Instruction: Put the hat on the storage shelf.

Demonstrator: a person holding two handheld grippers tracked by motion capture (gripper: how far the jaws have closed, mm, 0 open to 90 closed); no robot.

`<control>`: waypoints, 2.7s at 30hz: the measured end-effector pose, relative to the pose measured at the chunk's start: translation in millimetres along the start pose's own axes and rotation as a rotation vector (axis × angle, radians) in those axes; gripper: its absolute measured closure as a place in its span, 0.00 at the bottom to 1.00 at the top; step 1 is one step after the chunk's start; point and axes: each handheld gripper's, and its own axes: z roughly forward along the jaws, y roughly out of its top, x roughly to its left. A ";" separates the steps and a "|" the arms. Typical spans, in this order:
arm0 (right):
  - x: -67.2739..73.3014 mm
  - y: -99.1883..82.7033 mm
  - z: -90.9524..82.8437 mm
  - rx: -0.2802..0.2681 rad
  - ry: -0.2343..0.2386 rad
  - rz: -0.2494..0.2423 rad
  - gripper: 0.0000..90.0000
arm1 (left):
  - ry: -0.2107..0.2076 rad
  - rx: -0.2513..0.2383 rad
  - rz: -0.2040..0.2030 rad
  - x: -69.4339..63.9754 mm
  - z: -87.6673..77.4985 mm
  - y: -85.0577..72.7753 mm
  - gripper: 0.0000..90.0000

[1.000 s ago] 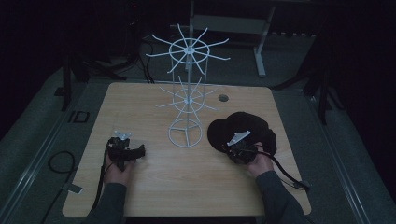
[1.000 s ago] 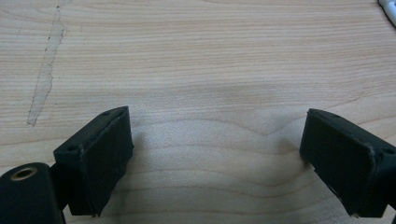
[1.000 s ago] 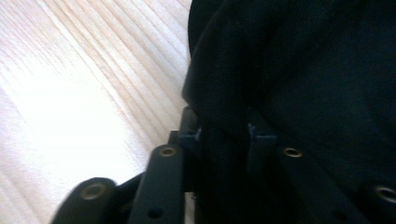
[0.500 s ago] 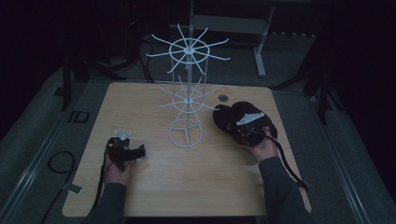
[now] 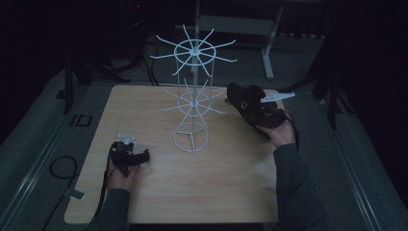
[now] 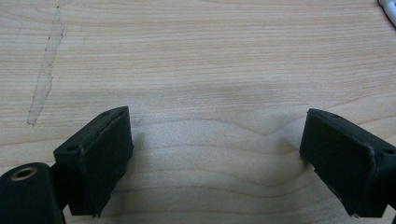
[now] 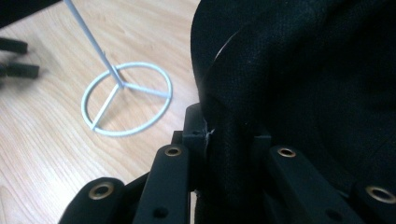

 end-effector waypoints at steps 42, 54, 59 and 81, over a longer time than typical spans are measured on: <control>18.6 85.5 -48.9 -0.196 0.073 -0.083 0.84 | 0.001 -0.001 0.000 0.0 0.0 0.2 0.11; 16.0 91.7 -58.9 -0.229 0.103 -0.069 0.84 | 0.000 -0.001 -0.001 0.0 0.0 0.2 0.11; 17.0 94.7 -63.9 -0.242 0.117 -0.071 0.84 | -0.001 -0.001 -0.002 -0.1 0.1 0.1 0.11; 18.6 103.3 -84.5 -0.347 0.188 -0.050 0.84 | 0.000 0.000 0.000 0.0 -0.1 0.2 0.11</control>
